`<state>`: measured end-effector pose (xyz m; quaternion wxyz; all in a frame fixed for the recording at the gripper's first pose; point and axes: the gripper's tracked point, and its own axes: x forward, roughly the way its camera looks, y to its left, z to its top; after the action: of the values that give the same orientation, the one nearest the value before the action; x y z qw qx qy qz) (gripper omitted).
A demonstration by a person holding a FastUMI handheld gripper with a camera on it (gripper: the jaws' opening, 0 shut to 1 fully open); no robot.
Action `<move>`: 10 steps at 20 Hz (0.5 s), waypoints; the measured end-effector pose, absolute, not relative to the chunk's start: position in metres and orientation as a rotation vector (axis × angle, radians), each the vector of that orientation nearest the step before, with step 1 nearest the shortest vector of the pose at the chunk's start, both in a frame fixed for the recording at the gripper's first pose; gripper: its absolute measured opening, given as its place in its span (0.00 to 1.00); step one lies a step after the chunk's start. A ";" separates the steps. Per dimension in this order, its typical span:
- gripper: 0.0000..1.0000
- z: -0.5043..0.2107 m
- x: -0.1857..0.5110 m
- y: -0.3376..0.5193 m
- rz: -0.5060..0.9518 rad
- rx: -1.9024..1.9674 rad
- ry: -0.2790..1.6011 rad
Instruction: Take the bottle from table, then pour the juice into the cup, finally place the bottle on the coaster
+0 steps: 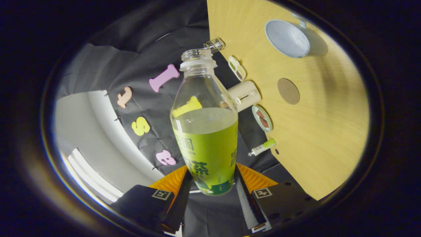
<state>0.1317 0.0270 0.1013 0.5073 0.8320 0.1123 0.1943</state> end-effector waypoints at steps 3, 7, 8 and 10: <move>0.75 0.094 0.128 0.036 0.455 1.918 0.283; 0.75 0.079 0.121 0.048 0.406 1.761 0.318; 0.75 0.078 0.120 0.051 0.400 1.713 0.318; 0.75 0.075 0.116 0.056 0.385 1.581 0.322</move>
<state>0.1156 0.0564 0.0754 0.6754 0.7029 0.1432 0.1710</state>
